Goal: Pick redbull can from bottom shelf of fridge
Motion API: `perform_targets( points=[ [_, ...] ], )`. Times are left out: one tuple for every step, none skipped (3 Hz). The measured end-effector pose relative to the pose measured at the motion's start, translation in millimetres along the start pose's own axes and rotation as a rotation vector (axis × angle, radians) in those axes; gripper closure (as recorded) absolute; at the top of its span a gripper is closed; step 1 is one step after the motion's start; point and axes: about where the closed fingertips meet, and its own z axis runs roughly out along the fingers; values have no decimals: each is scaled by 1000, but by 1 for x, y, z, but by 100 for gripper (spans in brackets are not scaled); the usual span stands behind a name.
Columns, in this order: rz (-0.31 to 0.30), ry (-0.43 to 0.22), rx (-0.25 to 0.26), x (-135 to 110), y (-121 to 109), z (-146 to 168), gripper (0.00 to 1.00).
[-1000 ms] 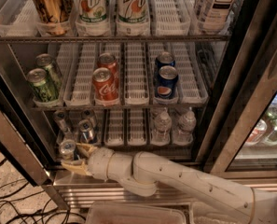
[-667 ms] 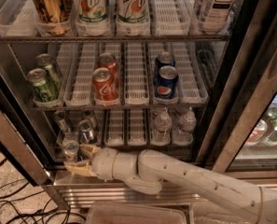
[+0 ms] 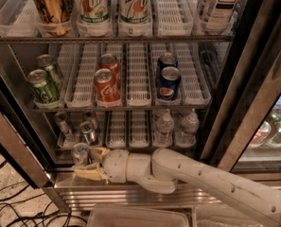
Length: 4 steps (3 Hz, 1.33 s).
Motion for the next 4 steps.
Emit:
perform_targets(
  points=[
    [26, -3, -28, -12, 4, -16, 100],
    [49, 6, -42, -29, 7, -31, 100],
    [69, 17, -57, -48, 10, -43, 100],
    [86, 38, -65, -68, 14, -50, 100]
  ],
)
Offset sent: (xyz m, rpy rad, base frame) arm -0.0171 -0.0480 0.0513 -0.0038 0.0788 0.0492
